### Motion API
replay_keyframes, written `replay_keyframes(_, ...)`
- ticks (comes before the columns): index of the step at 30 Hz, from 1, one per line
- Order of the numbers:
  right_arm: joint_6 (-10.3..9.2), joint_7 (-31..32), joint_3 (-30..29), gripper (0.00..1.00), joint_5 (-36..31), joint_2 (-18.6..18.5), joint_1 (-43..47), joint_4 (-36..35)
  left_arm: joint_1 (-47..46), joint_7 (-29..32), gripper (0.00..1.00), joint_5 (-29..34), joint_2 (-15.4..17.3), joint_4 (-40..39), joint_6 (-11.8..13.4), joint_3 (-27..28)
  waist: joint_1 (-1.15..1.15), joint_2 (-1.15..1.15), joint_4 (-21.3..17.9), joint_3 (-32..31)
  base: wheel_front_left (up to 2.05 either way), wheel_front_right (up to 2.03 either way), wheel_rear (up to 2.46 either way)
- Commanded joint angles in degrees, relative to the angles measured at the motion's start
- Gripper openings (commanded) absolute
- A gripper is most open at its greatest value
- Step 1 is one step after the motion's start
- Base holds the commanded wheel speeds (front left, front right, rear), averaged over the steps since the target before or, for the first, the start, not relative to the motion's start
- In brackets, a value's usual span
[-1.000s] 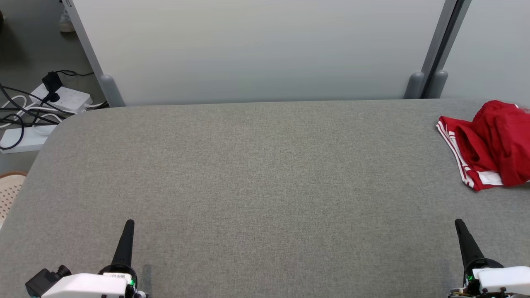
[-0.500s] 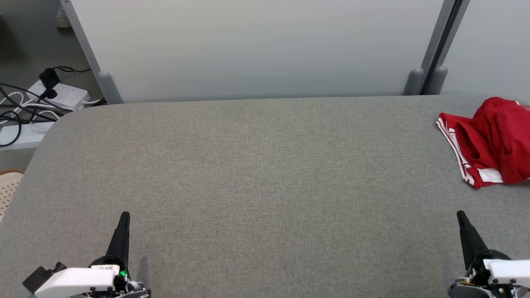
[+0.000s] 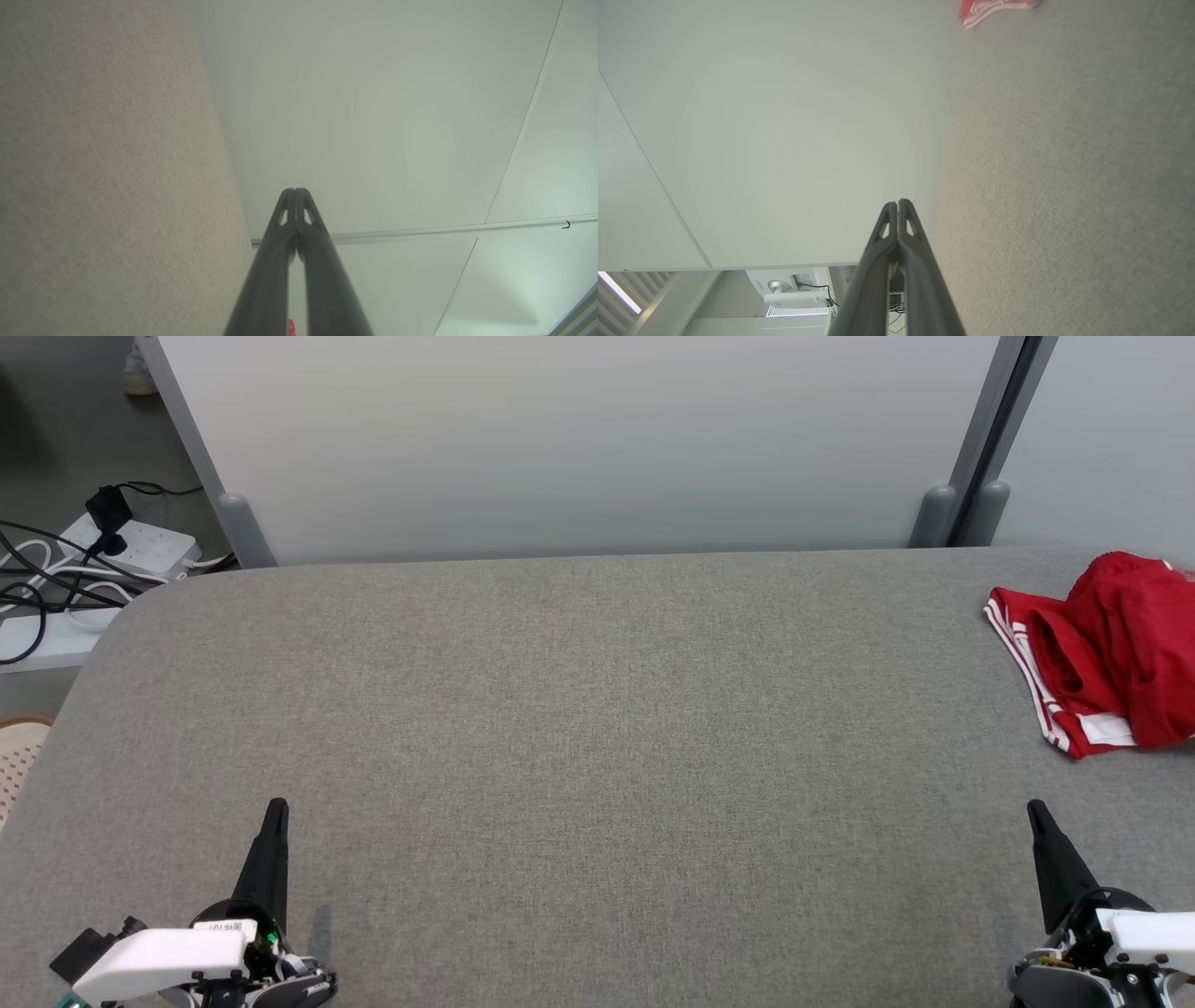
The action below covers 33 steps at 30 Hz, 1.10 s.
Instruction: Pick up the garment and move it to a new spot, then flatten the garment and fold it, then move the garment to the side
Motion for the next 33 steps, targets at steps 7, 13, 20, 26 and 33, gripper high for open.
replay_keyframes(7, 0.26, 0.6, 0.9, 0.00, 0.2, -0.7, -2.5, -1.5, -3.1, 0.2, 0.00, -0.2, 0.5, -1.3, -0.4, 1.9, 0.00, 0.00, 0.0, 0.0, 0.00, 0.00, 0.00)
replay_keyframes(13, 0.26, 0.6, 0.9, 0.00, 0.1, -0.7, -2.5, -1.5, -3.1, 0.2, 0.00, -0.2, 0.5, -1.3, -0.4, 1.9, 0.00, 0.00, 0.0, 0.0, 0.00, 0.00, 0.00)
replay_keyframes(20, 0.26, 0.6, 0.9, 0.00, 0.1, -0.7, -2.5, -1.5, -3.1, 0.2, 0.00, -0.2, 0.4, -1.3, -0.4, 1.9, 0.00, 0.00, 0.0, 0.0, 0.00, 0.00, 0.00)
replay_keyframes(26, 0.26, 0.7, 0.8, 0.00, 0.1, -0.6, -2.5, -1.5, -3.1, 0.2, 0.00, -0.2, 0.4, -1.3, -0.4, 1.9, 0.00, 0.00, 0.0, 0.0, 0.00, 0.00, 0.00)
replay_keyframes(33, 0.26, 0.7, 0.8, 0.00, 0.1, -0.6, -2.5, -1.5, -3.1, 0.2, 0.00, -0.2, 0.4, -1.3, -0.4, 1.9, 0.00, 0.00, 0.0, 0.0, 0.00, 0.00, 0.00)
